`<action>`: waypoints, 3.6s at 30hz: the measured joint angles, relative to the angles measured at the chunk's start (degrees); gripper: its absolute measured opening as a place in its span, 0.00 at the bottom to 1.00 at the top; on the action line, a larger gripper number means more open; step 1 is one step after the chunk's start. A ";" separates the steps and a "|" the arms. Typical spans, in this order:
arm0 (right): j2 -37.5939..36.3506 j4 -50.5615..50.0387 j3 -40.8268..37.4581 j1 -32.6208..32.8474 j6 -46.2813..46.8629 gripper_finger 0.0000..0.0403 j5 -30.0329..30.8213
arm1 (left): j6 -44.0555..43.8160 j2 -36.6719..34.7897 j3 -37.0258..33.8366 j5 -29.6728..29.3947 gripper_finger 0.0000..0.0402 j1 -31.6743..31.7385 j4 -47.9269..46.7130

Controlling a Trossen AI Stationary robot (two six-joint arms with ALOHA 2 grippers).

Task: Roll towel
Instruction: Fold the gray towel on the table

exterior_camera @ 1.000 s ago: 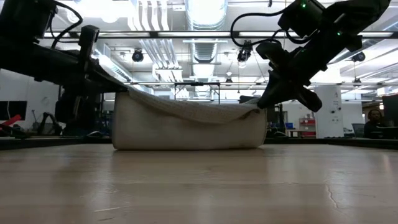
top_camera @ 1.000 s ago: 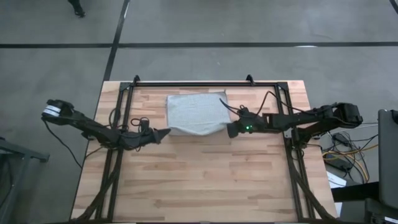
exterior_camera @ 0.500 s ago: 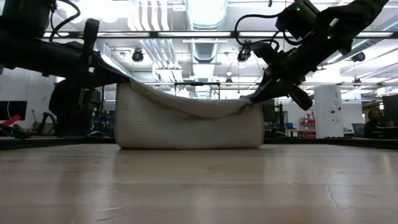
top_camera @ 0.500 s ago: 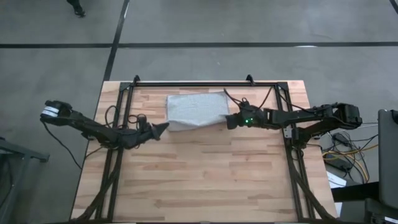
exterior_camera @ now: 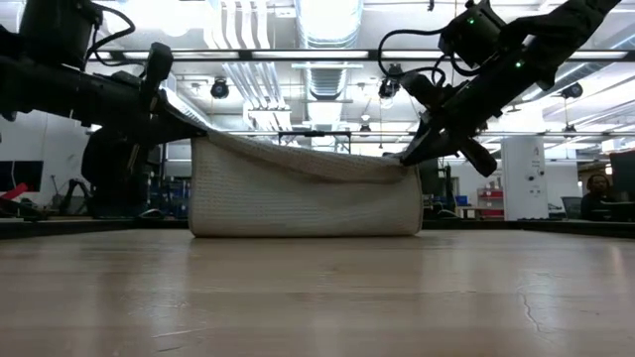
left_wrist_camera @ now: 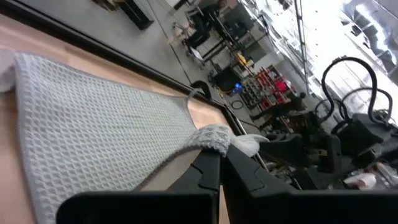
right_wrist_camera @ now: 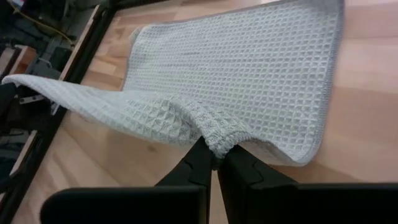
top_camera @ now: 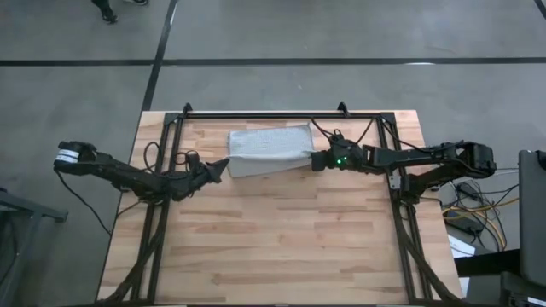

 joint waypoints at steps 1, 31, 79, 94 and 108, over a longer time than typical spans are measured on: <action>0.00 0.00 0.00 -0.44 -0.03 0.03 0.00 | 0.00 0.00 0.00 0.02 0.01 0.48 0.02; 0.00 5.64 0.00 -4.43 -0.44 0.03 1.90 | 5.57 0.87 0.00 36.93 0.01 24.20 -0.21; 21.51 -8.77 22.74 -8.47 -17.32 0.03 10.93 | 26.99 22.80 13.70 58.88 0.01 43.29 -4.26; 21.20 -9.57 22.64 -11.27 -18.22 0.03 13.66 | 29.59 21.22 14.23 58.03 0.01 46.72 -7.73; 21.18 -2.90 22.62 -13.58 -20.10 0.03 13.47 | 30.27 21.42 14.16 58.02 0.01 47.20 -11.92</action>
